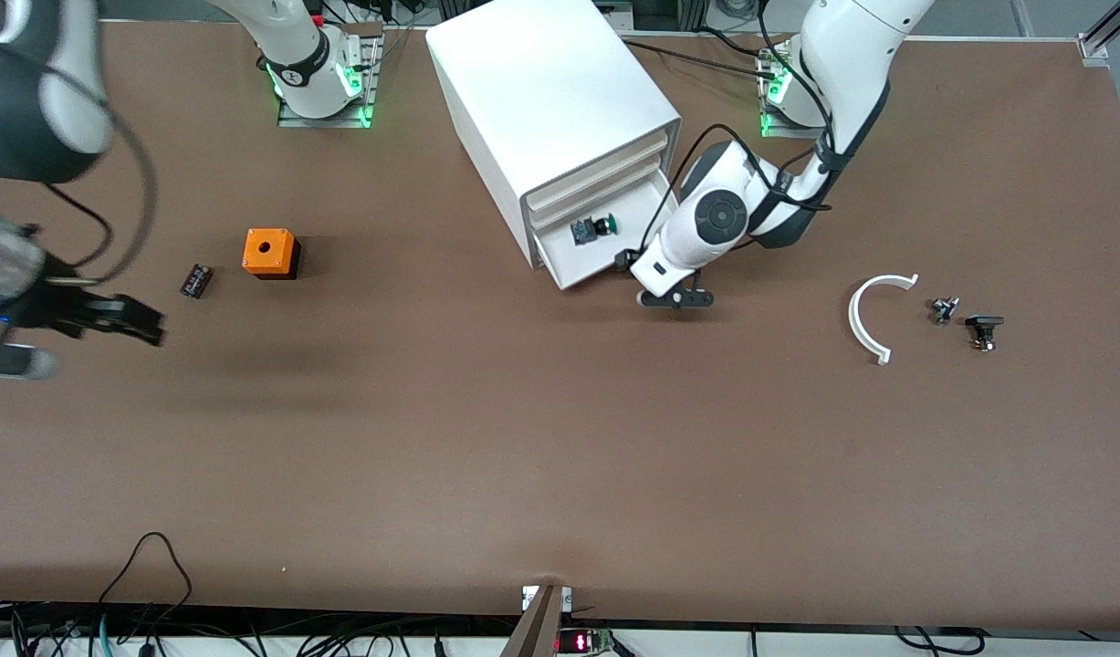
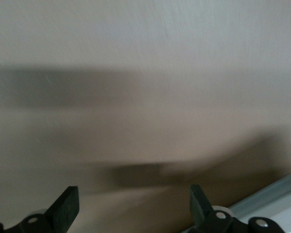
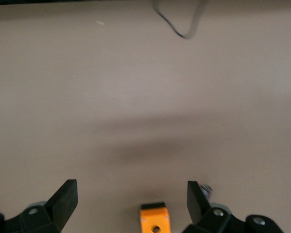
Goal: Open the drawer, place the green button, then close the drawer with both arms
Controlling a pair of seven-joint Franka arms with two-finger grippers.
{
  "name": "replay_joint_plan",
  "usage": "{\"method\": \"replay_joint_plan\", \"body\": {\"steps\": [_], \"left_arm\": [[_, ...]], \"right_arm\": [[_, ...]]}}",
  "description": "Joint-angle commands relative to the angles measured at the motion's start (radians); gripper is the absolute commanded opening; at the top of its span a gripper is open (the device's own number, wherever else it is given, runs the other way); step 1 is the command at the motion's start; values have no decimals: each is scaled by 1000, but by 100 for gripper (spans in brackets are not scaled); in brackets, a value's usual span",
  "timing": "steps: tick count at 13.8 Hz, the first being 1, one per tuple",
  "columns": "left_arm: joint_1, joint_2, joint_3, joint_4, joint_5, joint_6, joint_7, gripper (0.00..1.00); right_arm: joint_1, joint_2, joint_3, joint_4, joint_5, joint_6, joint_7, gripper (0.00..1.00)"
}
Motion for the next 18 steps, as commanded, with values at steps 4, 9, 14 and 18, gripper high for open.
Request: {"method": "replay_joint_plan", "body": {"steps": [4,9,14,18], "left_arm": [[0,-64,-94,-82,-53,-3,-85,100],[85,-99,-115,-75,-53,-2,-90,100],[334,-254,-89,-17,-42,-8,190,100],[420,-352,-2,178,7,-358,214,100]], "right_arm": [[-150,-134,155,-148,-20,8,-51,100],[-117,-168,180,-176,-100,-10,-100,100],[-117,-232,175,-259,-51,11,-77,100],[-117,-257,175,-291,-60,17,-91,100]]}}
